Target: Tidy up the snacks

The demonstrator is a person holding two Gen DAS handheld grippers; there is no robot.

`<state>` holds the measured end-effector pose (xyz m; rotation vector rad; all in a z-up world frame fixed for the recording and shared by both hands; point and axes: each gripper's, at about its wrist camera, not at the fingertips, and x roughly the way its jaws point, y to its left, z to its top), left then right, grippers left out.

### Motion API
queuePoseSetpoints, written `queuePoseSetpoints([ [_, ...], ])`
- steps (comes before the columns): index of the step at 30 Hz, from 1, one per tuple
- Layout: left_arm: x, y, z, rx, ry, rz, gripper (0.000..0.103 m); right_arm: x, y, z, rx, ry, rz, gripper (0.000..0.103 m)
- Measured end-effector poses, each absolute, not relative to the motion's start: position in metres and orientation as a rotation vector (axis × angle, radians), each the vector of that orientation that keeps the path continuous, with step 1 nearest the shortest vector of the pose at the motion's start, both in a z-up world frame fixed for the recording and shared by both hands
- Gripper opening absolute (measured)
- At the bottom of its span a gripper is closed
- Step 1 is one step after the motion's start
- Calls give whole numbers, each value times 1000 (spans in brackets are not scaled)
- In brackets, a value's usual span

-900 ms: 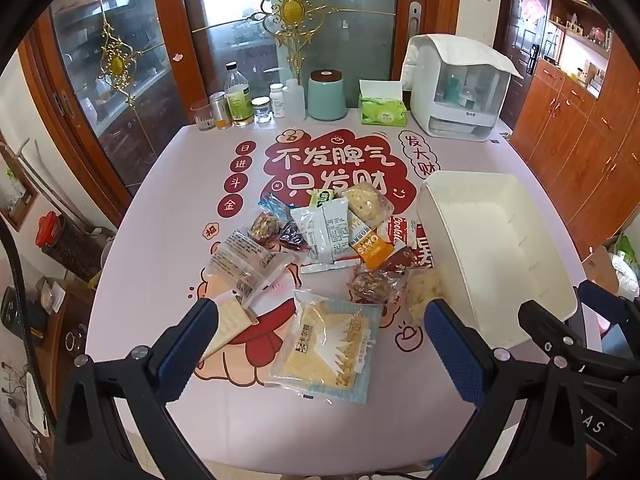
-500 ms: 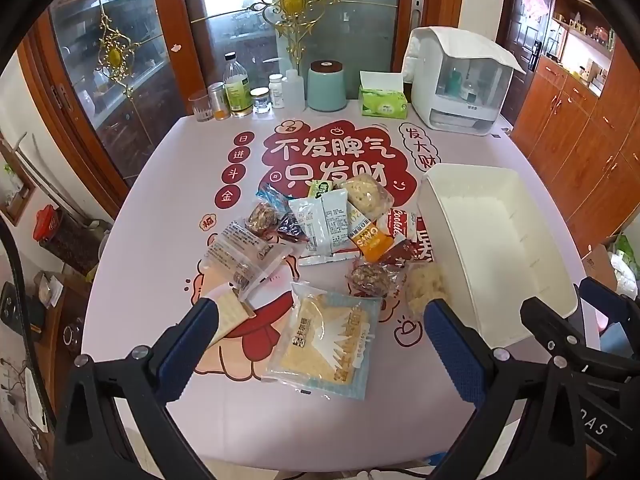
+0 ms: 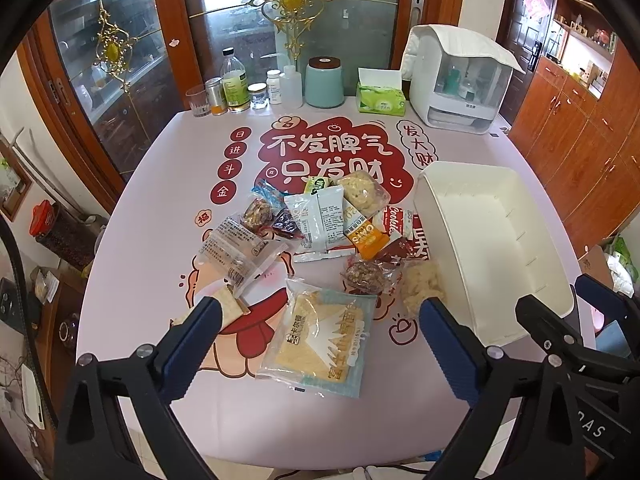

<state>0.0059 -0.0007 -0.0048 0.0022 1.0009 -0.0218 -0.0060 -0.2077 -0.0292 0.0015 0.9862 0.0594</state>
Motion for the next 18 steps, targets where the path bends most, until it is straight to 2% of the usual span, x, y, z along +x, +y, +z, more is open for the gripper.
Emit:
queuePoseSetpoints([
  [18, 0, -4, -6, -17, 988, 8, 96, -3, -210, -30, -17, 984, 96, 84],
])
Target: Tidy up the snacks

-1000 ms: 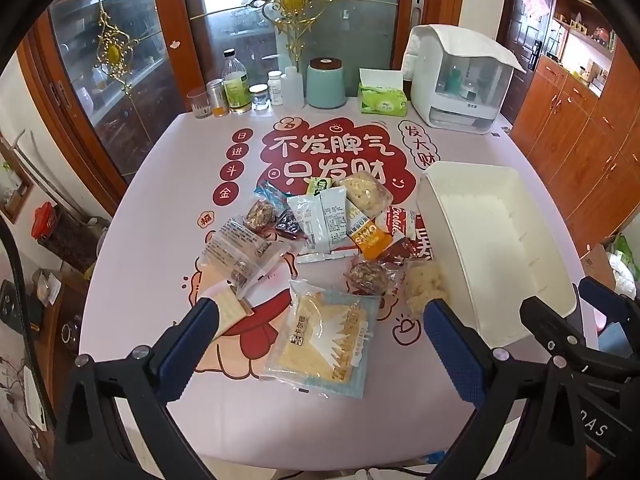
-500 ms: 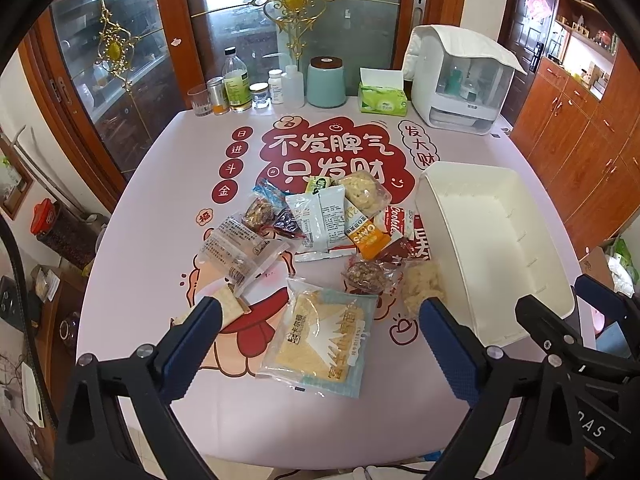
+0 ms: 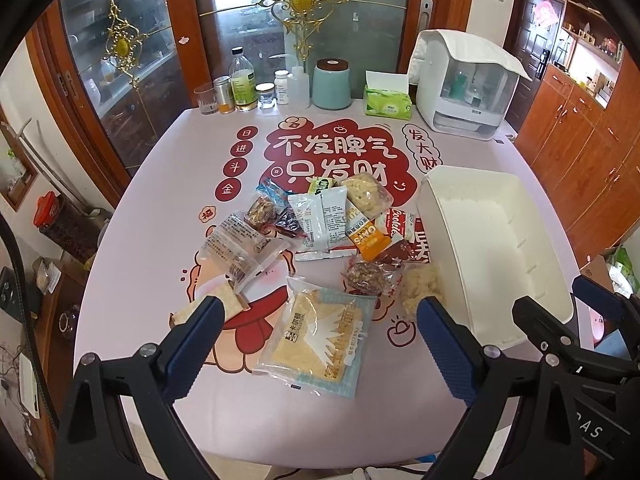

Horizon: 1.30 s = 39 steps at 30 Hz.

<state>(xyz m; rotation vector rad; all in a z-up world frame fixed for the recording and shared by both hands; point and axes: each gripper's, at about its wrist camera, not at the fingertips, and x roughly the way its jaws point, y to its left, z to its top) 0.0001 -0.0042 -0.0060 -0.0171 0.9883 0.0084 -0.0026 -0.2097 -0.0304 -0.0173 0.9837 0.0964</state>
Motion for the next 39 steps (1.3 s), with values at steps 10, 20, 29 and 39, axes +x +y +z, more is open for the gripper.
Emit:
queuePoseSetpoints([
  [10, -10, -7, -6, -7, 981, 57, 96, -4, -214, -33, -19, 982, 133, 84],
  [20, -15, -3, -10, -26, 988, 88, 96, -6, -210, -35, -42, 979, 171, 84],
  [29, -8, 12, -10, -19, 989, 84, 96, 2, -197, -34, -55, 983, 171, 84],
  [39, 2, 45, -3, -8, 960, 56, 96, 7, -168, -27, -42, 978, 140, 84],
])
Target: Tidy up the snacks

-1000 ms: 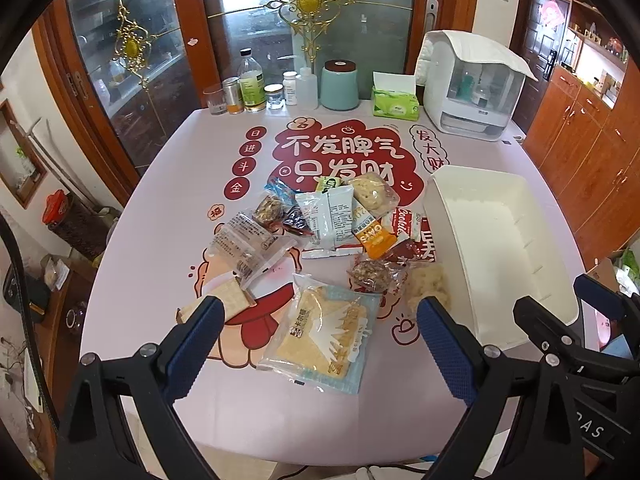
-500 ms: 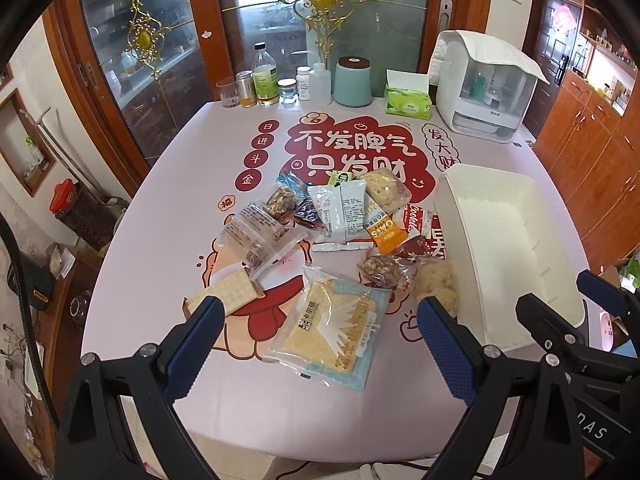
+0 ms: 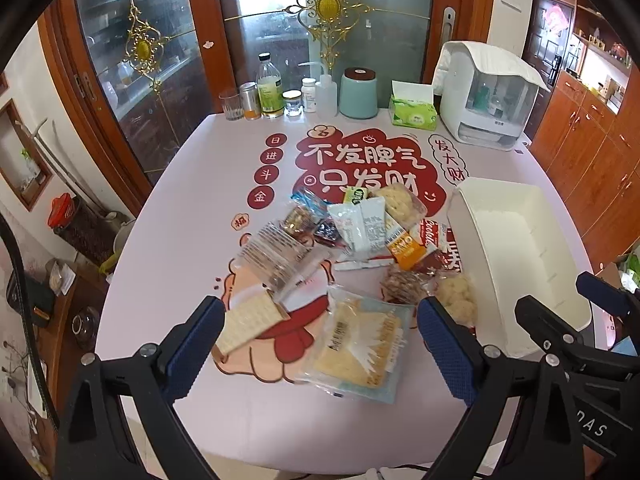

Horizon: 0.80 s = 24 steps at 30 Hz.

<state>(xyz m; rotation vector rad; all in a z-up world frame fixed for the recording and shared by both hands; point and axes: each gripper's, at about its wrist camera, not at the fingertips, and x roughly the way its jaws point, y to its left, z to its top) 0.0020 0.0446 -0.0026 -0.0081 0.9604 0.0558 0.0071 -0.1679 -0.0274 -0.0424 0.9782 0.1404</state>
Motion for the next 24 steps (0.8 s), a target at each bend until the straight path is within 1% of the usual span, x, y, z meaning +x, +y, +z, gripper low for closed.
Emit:
queuePoseSetpoints([
  [5, 7, 73, 2, -48, 944, 24, 96, 7, -144, -23, -56, 973, 122, 84],
  [9, 5, 97, 12, -64, 885, 1, 97, 5, -124, -25, -59, 985, 120, 84],
  [14, 7, 129, 16, -10, 811, -13, 97, 7, -111, -25, -29, 992, 102, 84],
  [18, 9, 153, 10, 39, 789, -16, 97, 9, -101, -25, -18, 977, 64, 84],
  [20, 14, 168, 4, 27, 811, -25, 97, 10, -96, -27, -14, 974, 52, 84],
  [24, 32, 195, -26, 10, 936, -96, 97, 16, -85, -39, -6, 988, 31, 84],
])
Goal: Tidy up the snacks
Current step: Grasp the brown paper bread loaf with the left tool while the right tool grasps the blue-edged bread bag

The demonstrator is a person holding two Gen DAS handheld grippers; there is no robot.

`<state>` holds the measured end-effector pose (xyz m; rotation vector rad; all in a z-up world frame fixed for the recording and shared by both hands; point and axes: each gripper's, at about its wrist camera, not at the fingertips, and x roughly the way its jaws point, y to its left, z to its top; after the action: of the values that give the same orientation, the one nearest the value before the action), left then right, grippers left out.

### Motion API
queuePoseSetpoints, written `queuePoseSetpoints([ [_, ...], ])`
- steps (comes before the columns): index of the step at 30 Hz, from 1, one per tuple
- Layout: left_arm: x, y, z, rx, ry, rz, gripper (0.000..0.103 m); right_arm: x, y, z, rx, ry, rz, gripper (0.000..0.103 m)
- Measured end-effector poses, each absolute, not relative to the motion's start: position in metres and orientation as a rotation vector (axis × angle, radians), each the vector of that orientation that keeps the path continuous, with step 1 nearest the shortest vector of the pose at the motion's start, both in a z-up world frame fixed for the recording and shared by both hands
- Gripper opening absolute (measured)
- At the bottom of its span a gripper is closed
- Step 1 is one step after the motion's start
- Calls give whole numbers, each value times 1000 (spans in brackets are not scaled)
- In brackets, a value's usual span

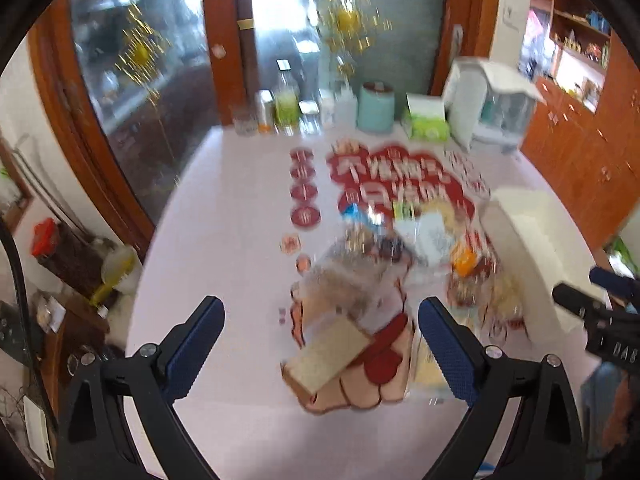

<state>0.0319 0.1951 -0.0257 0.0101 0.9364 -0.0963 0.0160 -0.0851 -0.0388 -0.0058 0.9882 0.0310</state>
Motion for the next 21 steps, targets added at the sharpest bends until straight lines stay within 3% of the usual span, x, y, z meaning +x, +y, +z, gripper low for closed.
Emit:
queuePoseSetpoints([
  [13, 56, 209, -166, 115, 1176, -282, 97, 29, -68, -142, 93, 1179, 11, 84],
  [21, 76, 207, -216, 101, 1272, -315, 97, 32, -78, -199, 192, 1244, -19, 84],
])
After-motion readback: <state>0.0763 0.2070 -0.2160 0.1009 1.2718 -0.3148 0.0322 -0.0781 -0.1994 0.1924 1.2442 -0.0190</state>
